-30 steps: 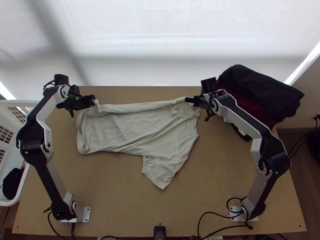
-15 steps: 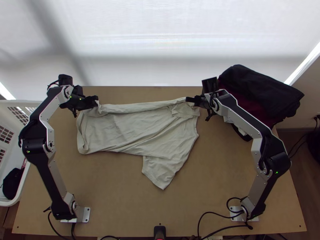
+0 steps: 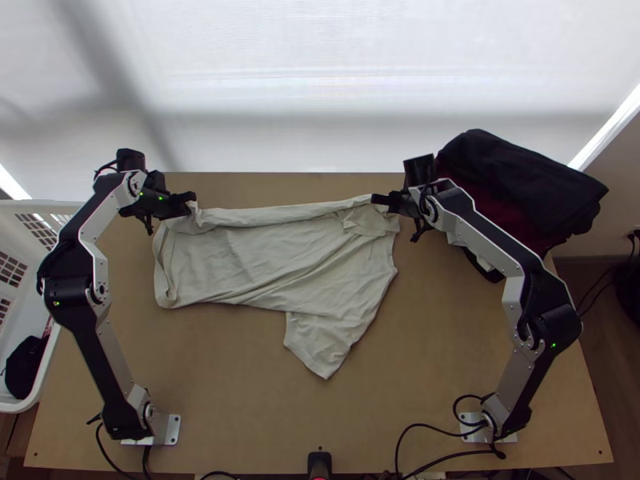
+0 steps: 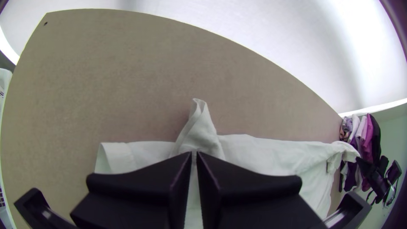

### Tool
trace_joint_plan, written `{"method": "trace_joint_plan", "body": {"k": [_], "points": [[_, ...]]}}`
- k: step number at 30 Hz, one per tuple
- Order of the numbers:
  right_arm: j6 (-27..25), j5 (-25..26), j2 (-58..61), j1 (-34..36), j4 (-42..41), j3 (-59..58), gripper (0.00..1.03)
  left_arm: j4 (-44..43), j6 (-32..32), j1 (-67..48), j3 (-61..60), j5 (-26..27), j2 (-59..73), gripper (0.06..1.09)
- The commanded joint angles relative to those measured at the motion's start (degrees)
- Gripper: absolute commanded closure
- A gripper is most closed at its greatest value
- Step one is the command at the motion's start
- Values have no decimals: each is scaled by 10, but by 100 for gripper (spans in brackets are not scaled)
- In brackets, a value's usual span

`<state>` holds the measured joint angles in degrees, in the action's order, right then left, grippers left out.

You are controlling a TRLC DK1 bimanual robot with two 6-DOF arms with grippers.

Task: Fold the t-shirt

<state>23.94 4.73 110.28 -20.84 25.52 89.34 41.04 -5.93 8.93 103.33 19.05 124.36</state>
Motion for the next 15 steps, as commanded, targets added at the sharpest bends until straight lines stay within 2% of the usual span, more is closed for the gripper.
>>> {"method": "trace_joint_plan", "body": {"k": [1, 2, 10, 11, 13, 15], "points": [[6, 5, 6, 3, -5, 5, 100, 1, 11, -4, 8, -3, 16, 100], [6, 5, 6, 4, -5, 6, 100, 1, 11, -4, 8, -8, 17, 105], [6, 5, 6, 5, -5, 7, 100, -7, 8, 2, 28, -33, 22, 104], [6, 5, 6, 4, -5, 7, 100, 8, 8, 2, 39, -38, 25, 98], [6, 5, 6, 4, -5, 6, 100, 27, 20, -1, 41, -38, 22, 61], [7, 5, 6, 4, -5, 4, 100, 28, 27, -4, 35, -38, 17, 57]]}}
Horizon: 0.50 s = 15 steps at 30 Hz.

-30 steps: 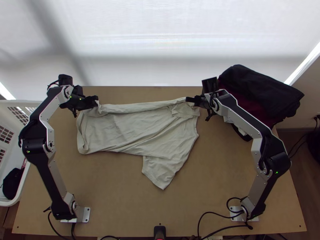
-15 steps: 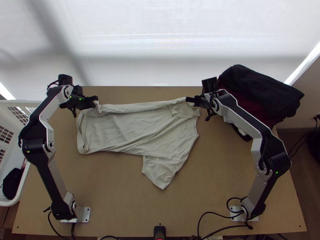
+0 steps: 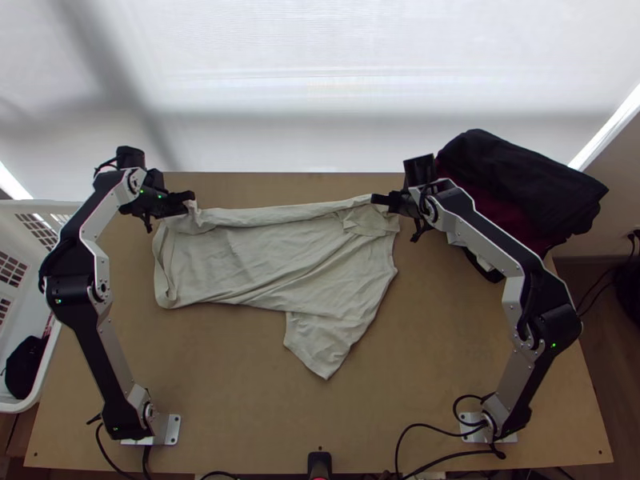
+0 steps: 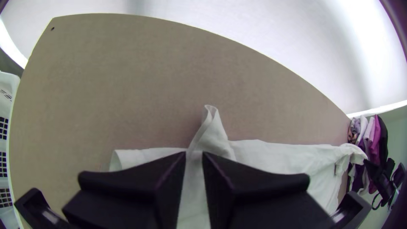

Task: Fold the t-shirt

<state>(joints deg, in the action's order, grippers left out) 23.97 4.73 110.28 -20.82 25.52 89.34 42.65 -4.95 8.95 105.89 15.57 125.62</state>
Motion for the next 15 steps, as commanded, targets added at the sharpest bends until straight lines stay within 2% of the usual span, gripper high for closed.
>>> {"method": "trace_joint_plan", "body": {"k": [1, 14, 15], "points": [[6, 5, 6, 4, -5, 4, 100, 11, 17, -4, 11, -4, 4, 57], [6, 5, 6, 10, -5, 2, 100, 10, 13, -13, 10, -4, 13, 57], [6, 5, 6, 10, -5, 2, 100, 10, 13, -14, 7, -4, 13, 64]]}}
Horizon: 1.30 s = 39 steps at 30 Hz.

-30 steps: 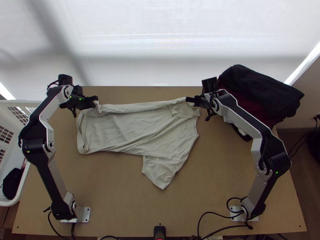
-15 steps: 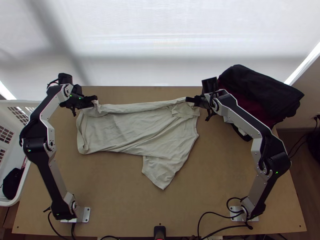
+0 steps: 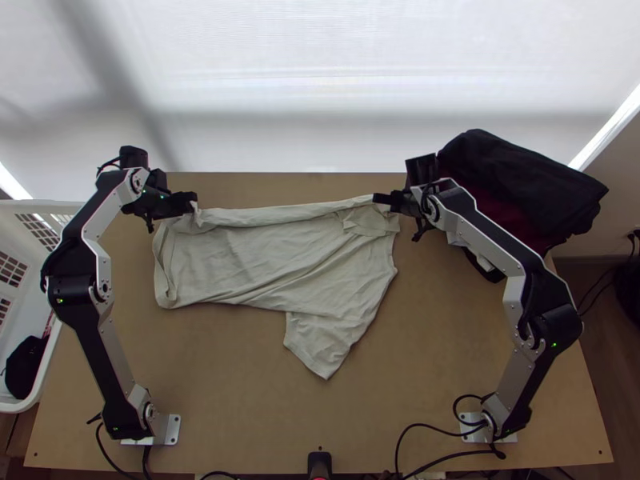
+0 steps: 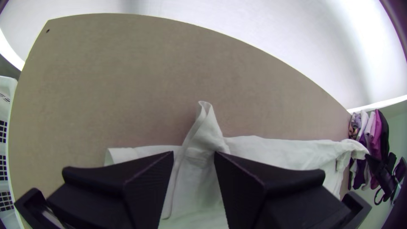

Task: Fold the t-shirt

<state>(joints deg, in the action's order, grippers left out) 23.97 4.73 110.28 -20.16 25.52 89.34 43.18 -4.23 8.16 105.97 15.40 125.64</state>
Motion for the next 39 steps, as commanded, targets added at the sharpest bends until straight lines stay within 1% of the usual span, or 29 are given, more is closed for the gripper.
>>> {"method": "trace_joint_plan", "body": {"k": [1, 2, 3, 12, 13, 14, 15, 27, 28, 29, 31, 32, 39], "points": [[6, 5, 6, 3, -5, 2, 100, 1, 5, -7, 6, -1, 14, 78], [6, 5, 6, 3, -5, 2, 100, -3, 3, -8, 6, -1, 14, 90], [6, 5, 6, 3, -5, 3, 100, -4, 2, -9, 6, -1, 16, 95], [6, 5, 6, 6, -5, 1, 100, -6, 2, -4, 13, -2, 16, 95], [6, 5, 5, 5, -5, 1, 100, -6, 2, -3, 14, -1, 15, 96], [6, 5, 5, 5, -5, 1, 100, -6, 1, -1, 16, -1, 15, 103], [6, 5, 5, 4, -5, 2, 100, -9, -1, 1, 17, -2, 14, 104], [6, 5, 4, 3, -5, 2, 100, -13, 0, 4, 20, -2, 1, 105], [6, 5, 4, 3, -5, 3, 100, -6, 0, 4, 25, -2, 2, 104], [6, 5, 4, 3, -5, 4, 100, 6, 1, 2, 29, -3, 4, 96], [6, 5, 4, 1, -5, 5, 100, 13, 3, 0, 29, -3, 7, 68], [6, 5, 5, 0, -5, 5, 100, 17, 5, -2, 28, -5, 7, 66], [5, 5, 5, 3, -5, 7, 100, 15, 6, -7, 31, -10, 13, 66]]}}
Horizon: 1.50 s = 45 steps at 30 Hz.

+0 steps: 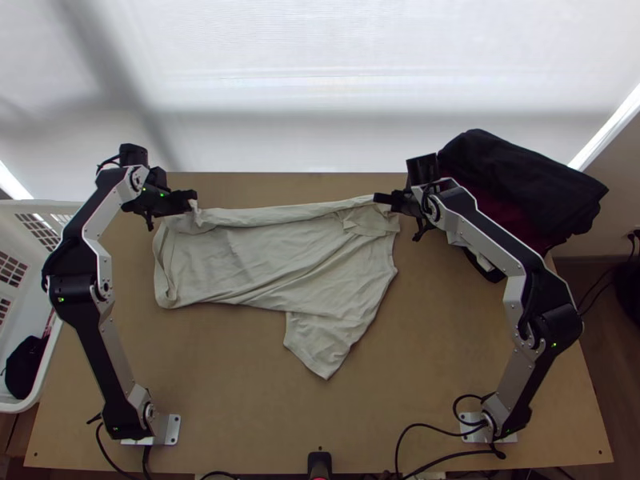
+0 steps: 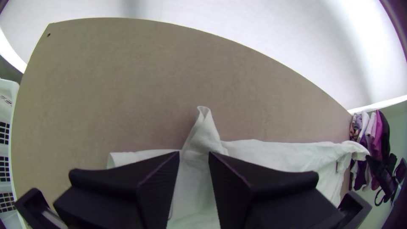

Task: Fold the t-shirt

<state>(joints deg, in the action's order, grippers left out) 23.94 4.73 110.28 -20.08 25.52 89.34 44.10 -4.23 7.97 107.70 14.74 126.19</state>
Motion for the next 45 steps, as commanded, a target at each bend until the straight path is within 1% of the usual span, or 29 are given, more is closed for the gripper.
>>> {"method": "trace_joint_plan", "body": {"k": [1, 20, 21, 22, 23, 24, 30, 37, 42, 45], "points": [[5, 5, 6, 2, -5, 7, 100, 5, 5, -5, 15, -4, 8, 66], [5, 5, 6, 8, -5, 3, 100, 3, 1, -16, 12, -4, 24, 67], [5, 5, 6, 8, -5, 3, 100, 2, 1, -16, 12, -4, 24, 70], [6, 5, 6, 8, -5, 3, 100, -2, 0, -16, 12, -3, 24, 80], [5, 5, 6, 8, -5, 4, 100, -6, 0, -16, 11, -3, 24, 99], [6, 5, 6, 8, -5, 3, 100, -9, 0, -16, 11, -3, 23, 104], [6, 5, 5, 8, -5, 3, 100, -10, -1, -8, 24, -3, 14, 105], [4, 5, 1, 12, -5, 12, 100, 7, -57, 10, 113, -3, -9, 105], [0, 5, -13, 16, -6, 36, 100, 25, -84, 13, 172, -3, -35, 105], [-7, 7, -28, 20, -14, 58, 100, 26, -101, 14, 201, -14, -53, 105]]}}
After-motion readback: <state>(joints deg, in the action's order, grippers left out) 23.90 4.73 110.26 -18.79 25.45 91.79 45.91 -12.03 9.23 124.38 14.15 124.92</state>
